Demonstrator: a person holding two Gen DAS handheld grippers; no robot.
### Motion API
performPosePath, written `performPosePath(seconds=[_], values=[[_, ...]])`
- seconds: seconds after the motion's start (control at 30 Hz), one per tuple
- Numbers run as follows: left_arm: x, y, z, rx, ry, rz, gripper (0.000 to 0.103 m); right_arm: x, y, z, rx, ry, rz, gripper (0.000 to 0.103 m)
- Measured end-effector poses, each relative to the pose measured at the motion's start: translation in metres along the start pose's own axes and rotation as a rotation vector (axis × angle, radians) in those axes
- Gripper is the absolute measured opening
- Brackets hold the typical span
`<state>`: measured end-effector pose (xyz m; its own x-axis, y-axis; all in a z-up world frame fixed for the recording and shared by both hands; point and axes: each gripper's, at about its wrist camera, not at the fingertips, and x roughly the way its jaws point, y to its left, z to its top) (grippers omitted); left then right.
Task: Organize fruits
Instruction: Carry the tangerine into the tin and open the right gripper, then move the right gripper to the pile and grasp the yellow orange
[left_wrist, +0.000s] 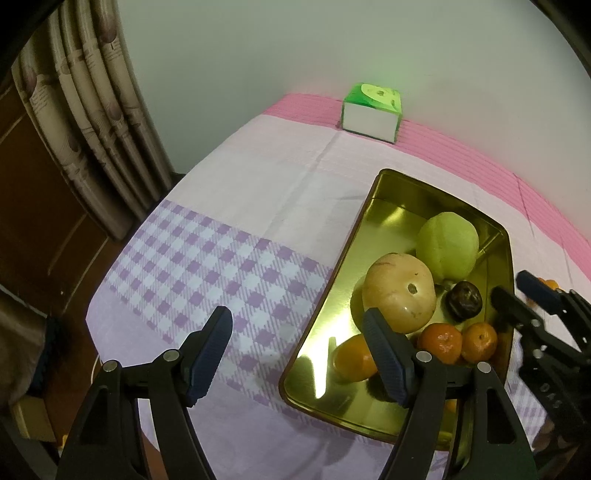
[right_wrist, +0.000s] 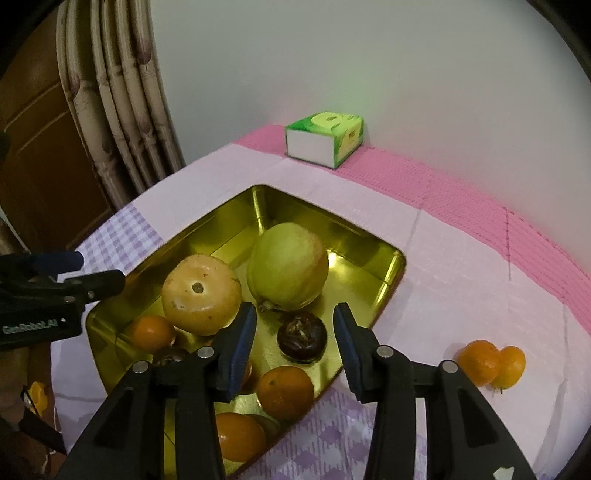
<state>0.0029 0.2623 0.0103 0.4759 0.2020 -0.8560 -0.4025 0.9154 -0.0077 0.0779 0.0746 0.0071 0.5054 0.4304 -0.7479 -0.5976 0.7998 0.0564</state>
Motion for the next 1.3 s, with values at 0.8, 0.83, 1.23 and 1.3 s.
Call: performPosePath(seconds=[0.8,0.83,1.23,1.3], values=[[-0.002,-0.011,-0.003,0.035,-0.010,-0.005,0.074,-0.045,-0.149,-0.070,0.258,0.021,-0.256,0.043],[-0.002,-0.012,-0.003,0.038,-0.011,-0.006,0.074,-0.043,-0.152,-0.072,0.260,0.023,-0.256,0.043],[0.003,-0.020,-0.005,0.069,-0.015,-0.012,0.074,-0.012,-0.165,-0.081,0.237,0.073,-0.265,0.043],[0.005,-0.021,-0.005,0.072,-0.010,-0.015,0.074,-0.009,-0.166,-0.079,0.239,0.072,-0.263,0.043]])
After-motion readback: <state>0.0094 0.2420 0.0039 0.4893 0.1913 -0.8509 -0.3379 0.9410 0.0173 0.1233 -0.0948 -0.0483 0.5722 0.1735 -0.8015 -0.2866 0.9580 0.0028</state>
